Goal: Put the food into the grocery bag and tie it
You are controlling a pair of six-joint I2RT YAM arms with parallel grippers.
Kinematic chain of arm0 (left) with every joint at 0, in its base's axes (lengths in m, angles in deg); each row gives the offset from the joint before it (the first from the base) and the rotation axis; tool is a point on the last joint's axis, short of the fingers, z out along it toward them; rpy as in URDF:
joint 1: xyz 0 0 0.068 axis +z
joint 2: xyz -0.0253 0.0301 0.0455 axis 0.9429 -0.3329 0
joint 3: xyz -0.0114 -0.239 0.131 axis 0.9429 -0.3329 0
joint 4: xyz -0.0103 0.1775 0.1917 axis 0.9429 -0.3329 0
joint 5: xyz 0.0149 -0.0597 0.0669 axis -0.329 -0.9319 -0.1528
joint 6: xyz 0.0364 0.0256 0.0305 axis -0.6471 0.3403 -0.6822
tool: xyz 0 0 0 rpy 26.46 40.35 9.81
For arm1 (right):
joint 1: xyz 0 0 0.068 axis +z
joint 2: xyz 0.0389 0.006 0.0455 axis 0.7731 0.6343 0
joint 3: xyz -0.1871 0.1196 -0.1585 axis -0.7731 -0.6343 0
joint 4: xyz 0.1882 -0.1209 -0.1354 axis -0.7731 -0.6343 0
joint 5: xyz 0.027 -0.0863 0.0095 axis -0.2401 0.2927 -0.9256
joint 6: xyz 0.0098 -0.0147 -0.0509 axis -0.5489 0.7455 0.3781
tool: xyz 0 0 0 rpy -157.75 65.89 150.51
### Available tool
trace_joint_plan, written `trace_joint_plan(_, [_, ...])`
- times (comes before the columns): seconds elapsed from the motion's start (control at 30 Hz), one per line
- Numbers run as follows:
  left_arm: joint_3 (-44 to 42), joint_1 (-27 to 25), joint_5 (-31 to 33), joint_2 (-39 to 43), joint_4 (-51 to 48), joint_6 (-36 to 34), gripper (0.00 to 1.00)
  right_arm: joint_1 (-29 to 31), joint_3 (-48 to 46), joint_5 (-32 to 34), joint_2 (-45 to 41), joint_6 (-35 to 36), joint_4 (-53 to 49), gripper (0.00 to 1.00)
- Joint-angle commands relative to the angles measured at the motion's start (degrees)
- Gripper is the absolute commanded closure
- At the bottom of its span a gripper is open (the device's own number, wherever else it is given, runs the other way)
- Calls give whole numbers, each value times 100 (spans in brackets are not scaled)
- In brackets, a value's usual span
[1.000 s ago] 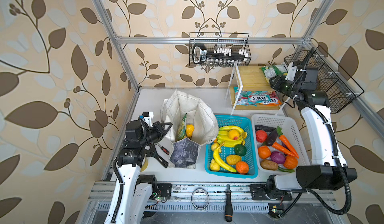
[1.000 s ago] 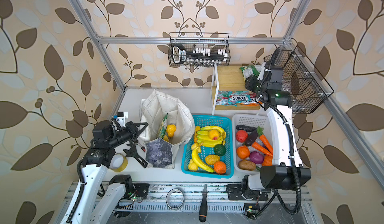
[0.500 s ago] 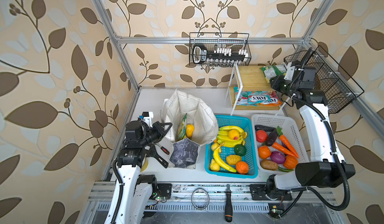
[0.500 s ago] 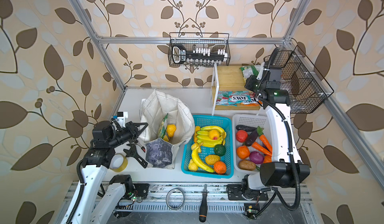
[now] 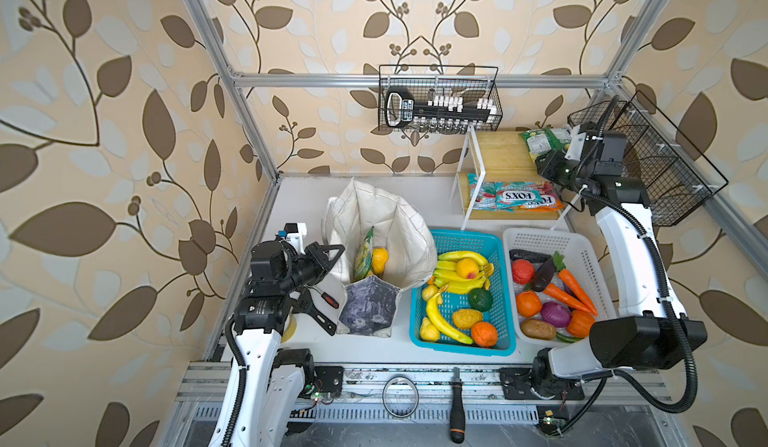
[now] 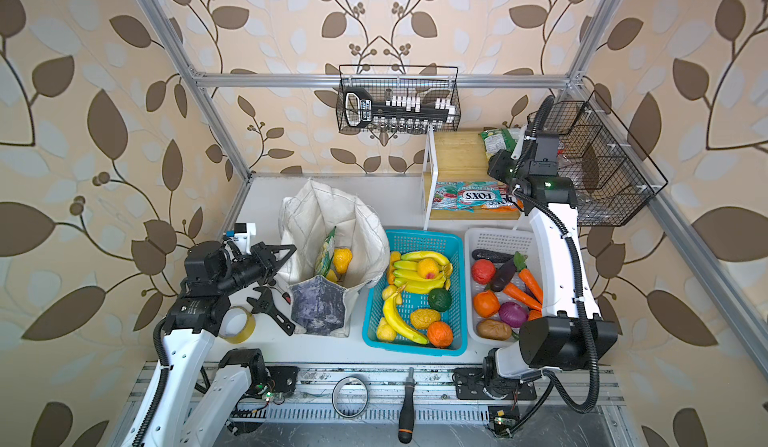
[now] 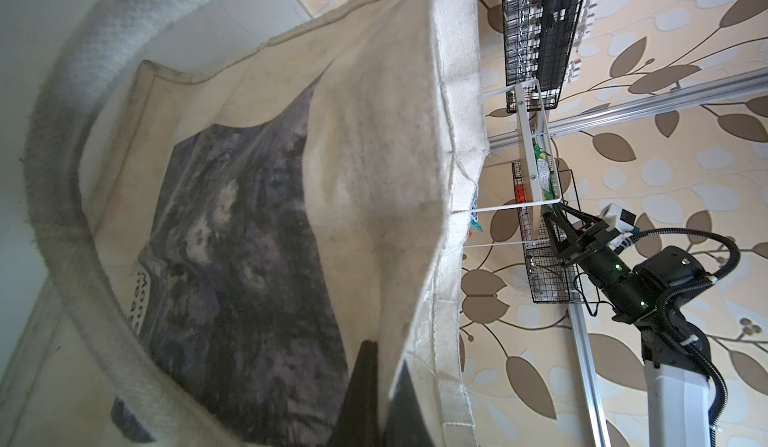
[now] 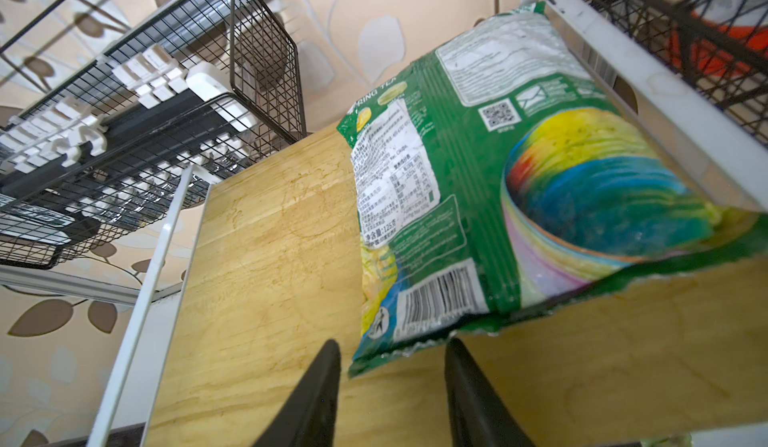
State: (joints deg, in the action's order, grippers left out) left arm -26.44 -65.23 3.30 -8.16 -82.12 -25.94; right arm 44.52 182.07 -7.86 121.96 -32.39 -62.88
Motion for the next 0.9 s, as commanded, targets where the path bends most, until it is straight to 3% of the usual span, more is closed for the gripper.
trace_joint_plan(0.0, [33, 26, -46, 100, 322, -30, 100, 22, -10, 68, -9, -44, 197, 50])
trace_joint_plan(0.33, [29, 25, -18, 100, 303, -51, 100, 4, -78, -12, 126, -202, 379, 54])
trace_joint_plan(0.63, [82, 23, -45, 65, 292, -68, 100, -13, -243, -63, 147, -238, 443, 50])
trace_joint_plan(0.87, [90, 30, -19, 91, 231, -107, 100, -44, -332, -66, 147, -284, 548, 52])
